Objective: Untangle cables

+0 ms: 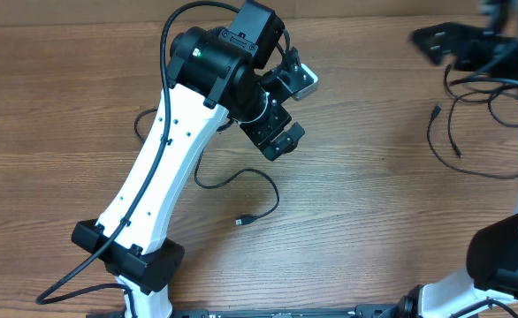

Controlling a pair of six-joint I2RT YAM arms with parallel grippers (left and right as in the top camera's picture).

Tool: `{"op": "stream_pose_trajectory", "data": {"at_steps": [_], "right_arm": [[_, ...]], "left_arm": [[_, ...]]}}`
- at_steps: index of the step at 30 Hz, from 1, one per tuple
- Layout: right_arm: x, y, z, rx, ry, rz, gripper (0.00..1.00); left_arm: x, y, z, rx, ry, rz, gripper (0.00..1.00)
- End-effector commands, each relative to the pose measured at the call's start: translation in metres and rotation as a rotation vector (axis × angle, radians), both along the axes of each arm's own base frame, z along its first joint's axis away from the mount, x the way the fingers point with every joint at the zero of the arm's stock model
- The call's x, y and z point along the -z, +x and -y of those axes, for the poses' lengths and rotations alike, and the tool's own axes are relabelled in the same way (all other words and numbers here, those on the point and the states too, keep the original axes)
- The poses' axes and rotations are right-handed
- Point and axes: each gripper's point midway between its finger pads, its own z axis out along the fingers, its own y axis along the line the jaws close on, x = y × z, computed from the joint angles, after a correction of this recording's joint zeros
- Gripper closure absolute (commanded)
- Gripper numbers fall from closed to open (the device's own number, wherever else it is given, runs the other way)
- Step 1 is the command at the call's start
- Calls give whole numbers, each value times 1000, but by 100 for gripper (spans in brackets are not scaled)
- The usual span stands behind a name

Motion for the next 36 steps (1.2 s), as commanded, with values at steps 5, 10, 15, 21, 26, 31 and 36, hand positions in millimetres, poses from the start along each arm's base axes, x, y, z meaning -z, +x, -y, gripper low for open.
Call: {"op": "stream_pose_trajectory", "data": {"at_steps": [5,10,15,21,26,31,36], "right_arm": [[6,-10,-77,-161,-117,8,0],[10,-24,-124,-263,-124,-7,0],[23,-38,-154,-310,-183,-48,0],[27,-47,-176,-349,-221,-54,0],[31,-56,-191,-389,-222,-62,0],[42,-68,-213,-445,-227,-80,0],[63,-81,-242,-514,-251,-106,0]], "left_arm": [[3,4,-2,-2,20,9,1],[3,12,-5,0,48,56,0],[5,19,-21,-67,70,43,1],[1,55,-72,-308,9,17,0],[-1,77,-132,-471,-40,-5,1],[-1,88,-187,-611,-43,-5,1],[-1,90,-214,-672,-41,-6,0]]}}
